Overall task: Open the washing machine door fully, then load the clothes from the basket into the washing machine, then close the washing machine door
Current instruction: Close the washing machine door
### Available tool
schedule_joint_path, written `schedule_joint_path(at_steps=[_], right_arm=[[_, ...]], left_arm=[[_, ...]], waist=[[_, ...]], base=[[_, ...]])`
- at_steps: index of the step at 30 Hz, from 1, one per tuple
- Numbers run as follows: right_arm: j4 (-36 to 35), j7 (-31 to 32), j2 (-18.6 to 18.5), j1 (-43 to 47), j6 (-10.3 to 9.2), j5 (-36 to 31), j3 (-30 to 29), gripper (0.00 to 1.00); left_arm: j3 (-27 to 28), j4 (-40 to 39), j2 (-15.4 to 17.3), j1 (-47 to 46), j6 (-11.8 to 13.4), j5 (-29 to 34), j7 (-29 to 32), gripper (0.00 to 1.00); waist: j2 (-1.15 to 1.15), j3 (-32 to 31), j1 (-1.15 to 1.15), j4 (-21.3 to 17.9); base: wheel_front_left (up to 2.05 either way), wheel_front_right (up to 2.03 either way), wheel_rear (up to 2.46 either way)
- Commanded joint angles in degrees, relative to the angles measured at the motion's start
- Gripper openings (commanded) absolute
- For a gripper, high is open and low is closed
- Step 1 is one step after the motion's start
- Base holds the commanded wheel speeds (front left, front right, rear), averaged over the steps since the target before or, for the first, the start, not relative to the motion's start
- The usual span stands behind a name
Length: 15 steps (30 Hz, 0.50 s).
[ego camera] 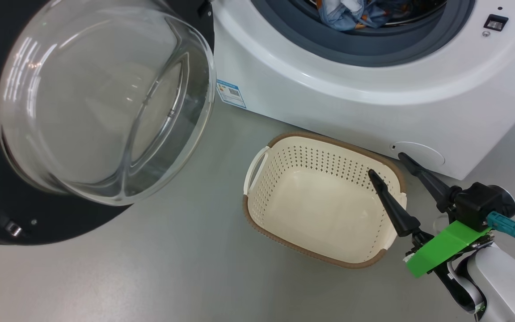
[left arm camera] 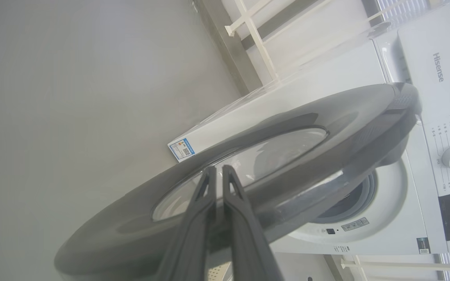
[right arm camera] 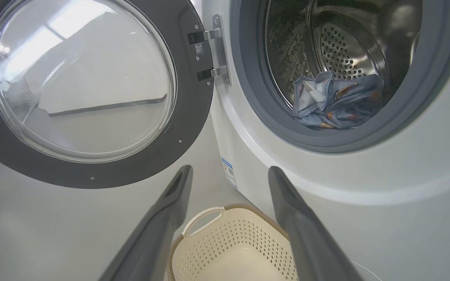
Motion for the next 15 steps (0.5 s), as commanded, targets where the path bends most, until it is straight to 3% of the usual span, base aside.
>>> schedule_joint_path(at_steps=[1,15], right_arm=[[-1.2,-0.5,-0.1,1.0,0.42,-0.2,0.8,1.00],[-1.6,-0.5,0.6,2.3,0.42,-0.1,-0.6,1.00]], left_arm=[[1.0,-2.3,2.0,0.3,-0.4,-0.7,2.0,0.00],[2.7,-8.8,0.1,2.1,-0.4,-0.9,9.7,0.00]], waist=[[0.00,-0.2,0.00,0.0],[0.00,-2.7,0.00,-0.8]], base=[[0.00,0.00,0.00],[0.00,0.00,0.00]])
